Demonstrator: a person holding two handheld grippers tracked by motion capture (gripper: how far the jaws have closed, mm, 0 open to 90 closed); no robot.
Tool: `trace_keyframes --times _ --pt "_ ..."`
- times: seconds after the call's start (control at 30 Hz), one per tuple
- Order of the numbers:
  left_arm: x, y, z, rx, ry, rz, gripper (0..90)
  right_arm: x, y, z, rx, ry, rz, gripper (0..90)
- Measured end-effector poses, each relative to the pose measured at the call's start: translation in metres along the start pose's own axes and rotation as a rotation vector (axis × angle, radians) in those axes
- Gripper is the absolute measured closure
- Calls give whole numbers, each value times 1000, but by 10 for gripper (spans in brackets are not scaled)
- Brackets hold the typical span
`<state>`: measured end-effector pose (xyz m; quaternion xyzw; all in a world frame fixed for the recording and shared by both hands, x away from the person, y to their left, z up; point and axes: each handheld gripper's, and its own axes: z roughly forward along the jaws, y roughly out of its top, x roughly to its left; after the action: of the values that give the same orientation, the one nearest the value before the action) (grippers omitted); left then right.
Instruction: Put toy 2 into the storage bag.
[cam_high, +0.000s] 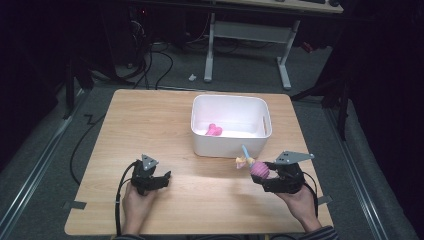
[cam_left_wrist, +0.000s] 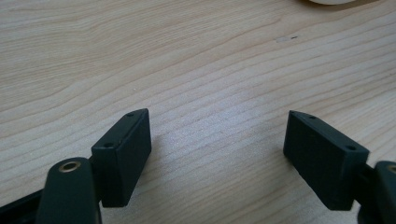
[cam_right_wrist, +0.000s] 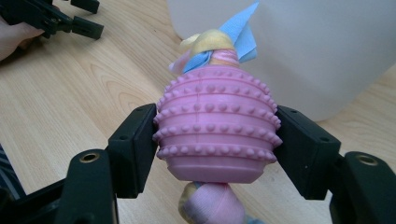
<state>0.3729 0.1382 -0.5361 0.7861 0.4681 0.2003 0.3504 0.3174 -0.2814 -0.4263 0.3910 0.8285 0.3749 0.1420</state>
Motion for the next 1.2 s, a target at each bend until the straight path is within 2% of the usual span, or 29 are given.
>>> trace_keyframes --times 0.17,0.57,1.0,1.2 --pt "0 0 0 2 -4 0 238 -1 9 -11 -14 -11 -27 341" --pt "0 0 0 2 -3 1 238 -8 37 -33 -56 -41 -54 340" --pt "0 0 0 2 -3 1 237 -21 69 -32 -55 -66 -87 340" --pt "0 0 0 2 -2 1 238 -29 79 -25 -52 -72 -83 341"
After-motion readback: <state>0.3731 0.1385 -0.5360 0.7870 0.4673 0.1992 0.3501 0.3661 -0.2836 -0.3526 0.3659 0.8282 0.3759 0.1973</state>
